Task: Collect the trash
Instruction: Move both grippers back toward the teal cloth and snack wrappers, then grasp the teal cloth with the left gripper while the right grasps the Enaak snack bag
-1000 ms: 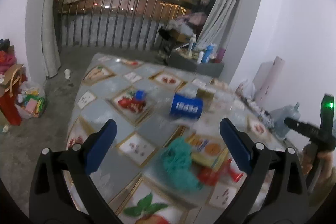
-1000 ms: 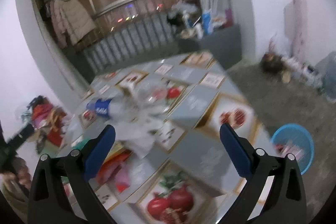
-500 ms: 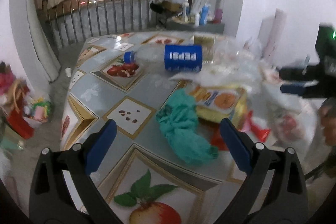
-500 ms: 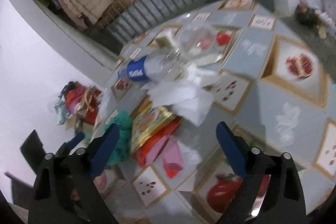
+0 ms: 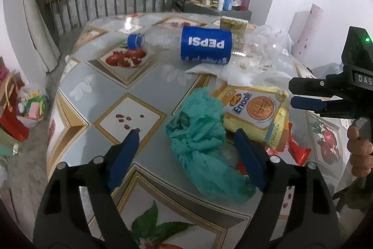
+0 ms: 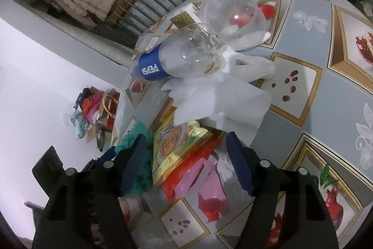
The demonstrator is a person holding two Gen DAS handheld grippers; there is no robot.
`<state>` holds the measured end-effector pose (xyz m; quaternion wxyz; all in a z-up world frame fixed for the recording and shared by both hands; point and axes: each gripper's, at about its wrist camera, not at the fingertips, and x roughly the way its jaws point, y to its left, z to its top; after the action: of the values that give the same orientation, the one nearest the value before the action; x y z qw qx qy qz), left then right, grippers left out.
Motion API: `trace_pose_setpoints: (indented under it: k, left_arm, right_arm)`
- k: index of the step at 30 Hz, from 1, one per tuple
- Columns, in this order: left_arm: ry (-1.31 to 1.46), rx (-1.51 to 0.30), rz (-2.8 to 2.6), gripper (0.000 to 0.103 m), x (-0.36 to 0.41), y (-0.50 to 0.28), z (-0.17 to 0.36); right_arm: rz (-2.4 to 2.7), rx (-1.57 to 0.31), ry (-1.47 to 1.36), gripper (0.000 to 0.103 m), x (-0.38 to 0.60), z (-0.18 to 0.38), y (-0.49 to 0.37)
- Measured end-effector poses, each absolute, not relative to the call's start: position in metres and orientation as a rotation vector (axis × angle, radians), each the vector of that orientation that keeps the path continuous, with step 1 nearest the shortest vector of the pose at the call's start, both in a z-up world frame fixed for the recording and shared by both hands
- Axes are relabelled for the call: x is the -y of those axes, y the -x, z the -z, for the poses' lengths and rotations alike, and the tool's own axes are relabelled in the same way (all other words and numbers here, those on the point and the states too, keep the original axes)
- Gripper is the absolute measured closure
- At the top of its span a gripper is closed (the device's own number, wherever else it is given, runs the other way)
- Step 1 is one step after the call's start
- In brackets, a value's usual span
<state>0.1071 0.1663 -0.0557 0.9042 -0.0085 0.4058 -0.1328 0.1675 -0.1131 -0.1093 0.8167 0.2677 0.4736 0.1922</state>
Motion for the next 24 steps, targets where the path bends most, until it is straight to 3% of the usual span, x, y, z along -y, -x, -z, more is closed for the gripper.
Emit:
trace_pose_setpoints:
  k: [14,24]
  left_arm:
    - [0.125,-0.904,0.32,0.056,-0.169,-0.116,0.066]
    - [0.146,-0.885,0.32,0.058,-0.173,-0.114,0.061]
  right_arm:
    - [-0.436,-1.035,-0.598,0.075,0.116,0.113,-0.172]
    - [-0.511,-1.018,-0.609,0.09,0.109,0.104,-0.168]
